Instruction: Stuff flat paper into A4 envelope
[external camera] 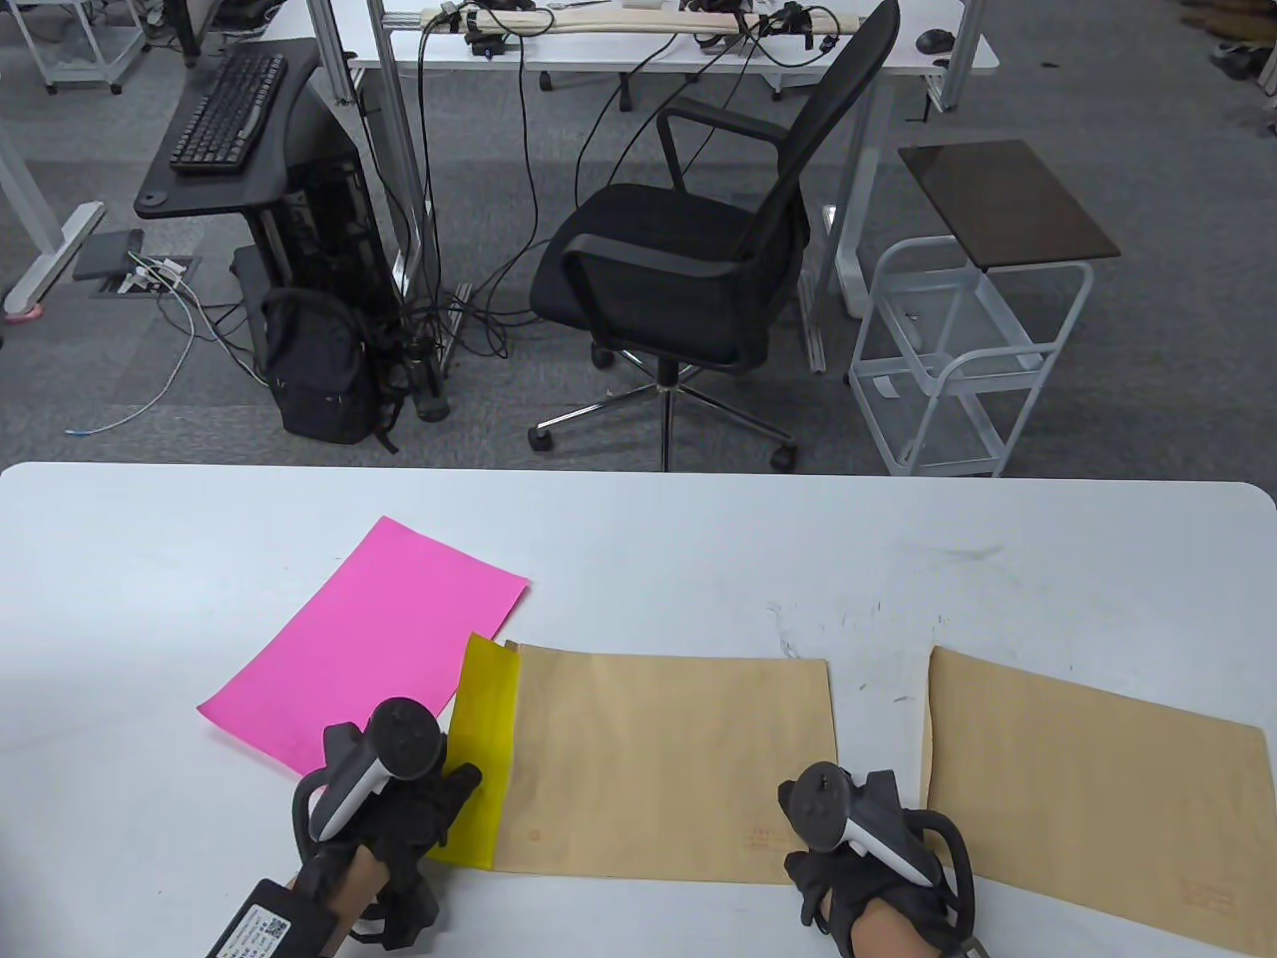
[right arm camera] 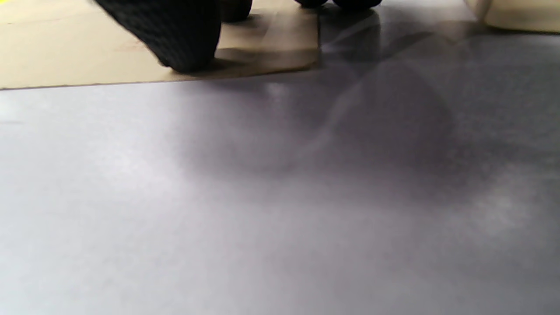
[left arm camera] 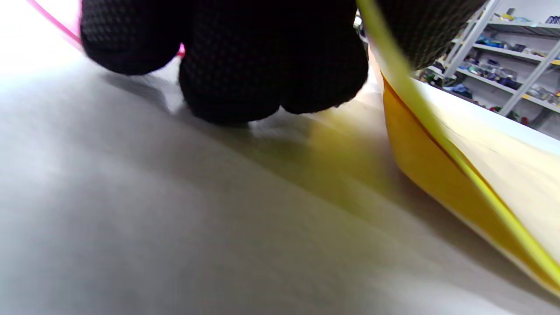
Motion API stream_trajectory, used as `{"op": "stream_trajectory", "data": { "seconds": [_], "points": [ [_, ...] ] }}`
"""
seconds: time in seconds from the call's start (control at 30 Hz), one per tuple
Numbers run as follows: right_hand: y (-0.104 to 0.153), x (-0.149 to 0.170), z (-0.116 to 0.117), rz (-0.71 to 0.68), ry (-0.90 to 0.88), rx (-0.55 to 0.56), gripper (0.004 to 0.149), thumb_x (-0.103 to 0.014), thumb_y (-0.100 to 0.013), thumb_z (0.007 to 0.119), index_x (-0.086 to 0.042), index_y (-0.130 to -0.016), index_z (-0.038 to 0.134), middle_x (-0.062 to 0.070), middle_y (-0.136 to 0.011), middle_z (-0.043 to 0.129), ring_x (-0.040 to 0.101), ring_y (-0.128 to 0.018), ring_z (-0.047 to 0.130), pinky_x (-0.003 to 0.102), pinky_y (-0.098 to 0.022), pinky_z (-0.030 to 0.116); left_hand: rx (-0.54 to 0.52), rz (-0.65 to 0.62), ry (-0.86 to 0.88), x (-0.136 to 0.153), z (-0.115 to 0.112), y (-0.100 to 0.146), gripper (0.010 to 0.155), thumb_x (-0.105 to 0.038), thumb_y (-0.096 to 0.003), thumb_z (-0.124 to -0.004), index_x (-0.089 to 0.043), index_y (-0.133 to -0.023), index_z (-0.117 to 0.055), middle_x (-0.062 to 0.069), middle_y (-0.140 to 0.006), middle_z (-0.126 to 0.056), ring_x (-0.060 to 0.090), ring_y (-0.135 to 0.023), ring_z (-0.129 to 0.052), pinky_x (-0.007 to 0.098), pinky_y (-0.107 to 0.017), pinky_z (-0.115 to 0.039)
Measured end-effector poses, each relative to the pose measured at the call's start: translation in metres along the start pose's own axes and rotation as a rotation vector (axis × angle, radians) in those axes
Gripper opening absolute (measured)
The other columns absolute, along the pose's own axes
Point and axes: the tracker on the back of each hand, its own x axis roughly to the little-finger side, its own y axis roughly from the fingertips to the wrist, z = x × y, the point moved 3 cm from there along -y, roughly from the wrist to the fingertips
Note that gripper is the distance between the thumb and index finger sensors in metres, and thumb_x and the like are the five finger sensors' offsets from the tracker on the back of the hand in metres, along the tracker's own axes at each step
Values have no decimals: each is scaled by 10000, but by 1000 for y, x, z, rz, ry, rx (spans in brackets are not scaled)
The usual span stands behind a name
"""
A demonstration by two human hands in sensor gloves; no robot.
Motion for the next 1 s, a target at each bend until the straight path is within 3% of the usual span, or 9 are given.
{"op": "stream_trajectory", "data": {
  "seconds": [0.27, 0.5, 1.0],
  "points": [
    [0, 0, 0, 0, 0, -1, 671, -462, -493, 800, -400, -1077, 475, 93, -1104, 370, 424, -1022, 491, 669, -687, 479, -135, 8, -143, 0, 7, 6, 598, -469, -417, -841, -166, -930, -795, -131, -577, -1049, 144, -400, -1096, 428, -436, -921],
    [0, 0, 0, 0, -4, -2, 671, -463, -493, 801, -402, -1076, 475, 79, -1106, 372, 421, -1024, 489, 669, -685, 480, -133, -15, -196, -5, 4, 6, 542, -421, -428, -834, -198, -922, -828, -126, -601, -1056, 147, -428, -1097, 435, -461, -917],
    [0, 2, 0, -15, -3, -2, 674, -469, -490, 807, -397, -1074, 478, -7, -1109, 394, 399, -1026, 498, 663, -687, 484, -74, -90, -284, -20, -3, 8, 565, -434, -440, -795, -255, -976, -791, -97, -709, -1003, 168, -546, -1052, 455, -539, -877]
  ]
}}
